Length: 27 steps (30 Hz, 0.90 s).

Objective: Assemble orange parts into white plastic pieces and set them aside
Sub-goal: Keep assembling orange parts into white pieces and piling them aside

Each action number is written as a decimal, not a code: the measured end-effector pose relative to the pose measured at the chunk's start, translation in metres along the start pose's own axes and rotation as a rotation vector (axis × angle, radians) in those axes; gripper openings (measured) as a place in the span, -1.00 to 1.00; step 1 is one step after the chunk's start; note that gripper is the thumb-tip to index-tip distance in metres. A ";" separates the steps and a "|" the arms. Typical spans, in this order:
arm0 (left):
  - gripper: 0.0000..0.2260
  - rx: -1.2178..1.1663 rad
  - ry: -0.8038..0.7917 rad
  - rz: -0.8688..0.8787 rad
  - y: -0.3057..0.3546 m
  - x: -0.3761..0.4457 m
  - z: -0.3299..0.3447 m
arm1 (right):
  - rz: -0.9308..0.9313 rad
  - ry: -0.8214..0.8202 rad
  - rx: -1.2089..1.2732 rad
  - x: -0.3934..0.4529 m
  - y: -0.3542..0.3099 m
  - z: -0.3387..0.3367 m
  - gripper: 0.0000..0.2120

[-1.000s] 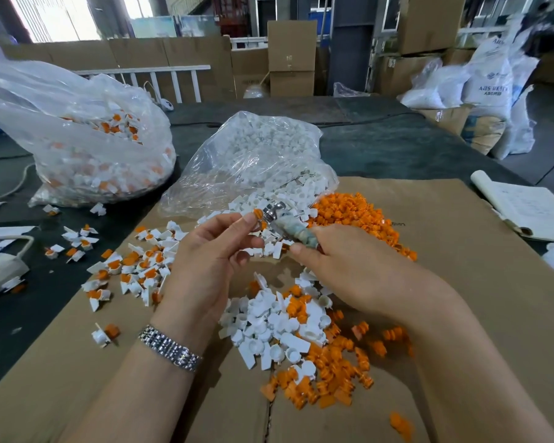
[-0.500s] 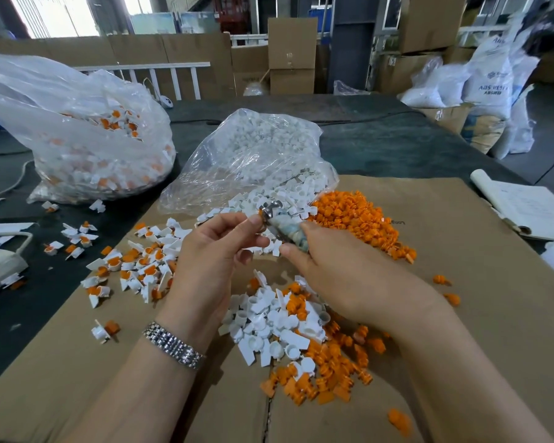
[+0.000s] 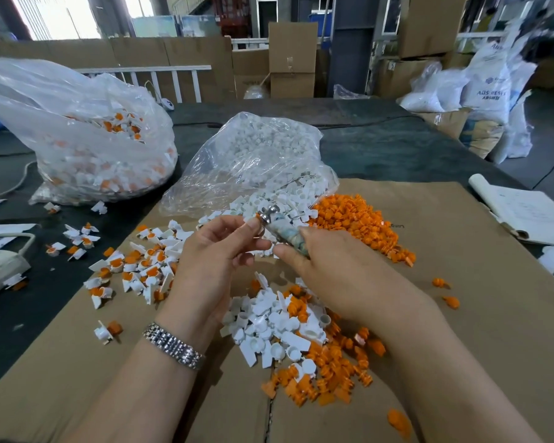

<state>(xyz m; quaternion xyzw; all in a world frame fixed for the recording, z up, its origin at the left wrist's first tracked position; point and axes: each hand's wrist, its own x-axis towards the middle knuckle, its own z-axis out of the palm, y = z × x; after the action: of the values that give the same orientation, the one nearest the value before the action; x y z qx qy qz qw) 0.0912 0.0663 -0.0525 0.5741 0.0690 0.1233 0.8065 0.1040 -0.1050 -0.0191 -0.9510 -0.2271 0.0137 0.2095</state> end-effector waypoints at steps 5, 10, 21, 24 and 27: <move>-0.93 0.427 0.273 0.155 0.004 0.005 -0.016 | 0.135 0.002 0.062 0.001 0.010 -0.011 -0.67; -0.90 0.987 0.520 0.358 0.009 0.011 -0.032 | 0.382 0.056 -0.156 0.010 0.027 -0.002 -0.48; -0.71 1.216 -0.450 0.164 0.008 0.002 -0.028 | 0.412 0.052 -0.262 0.021 0.043 0.015 -0.35; -0.87 1.222 -0.436 0.194 0.003 0.003 -0.027 | 0.382 0.085 -0.230 0.022 0.043 0.015 -0.38; -0.92 1.273 -0.293 0.241 -0.002 0.006 -0.028 | 0.272 0.164 -0.210 0.022 0.041 0.013 -0.48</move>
<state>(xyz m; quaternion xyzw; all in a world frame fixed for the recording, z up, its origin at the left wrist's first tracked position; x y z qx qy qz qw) 0.0904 0.0929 -0.0633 0.9530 -0.0466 0.0684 0.2915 0.1391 -0.1236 -0.0458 -0.9875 -0.0785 -0.0596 0.1231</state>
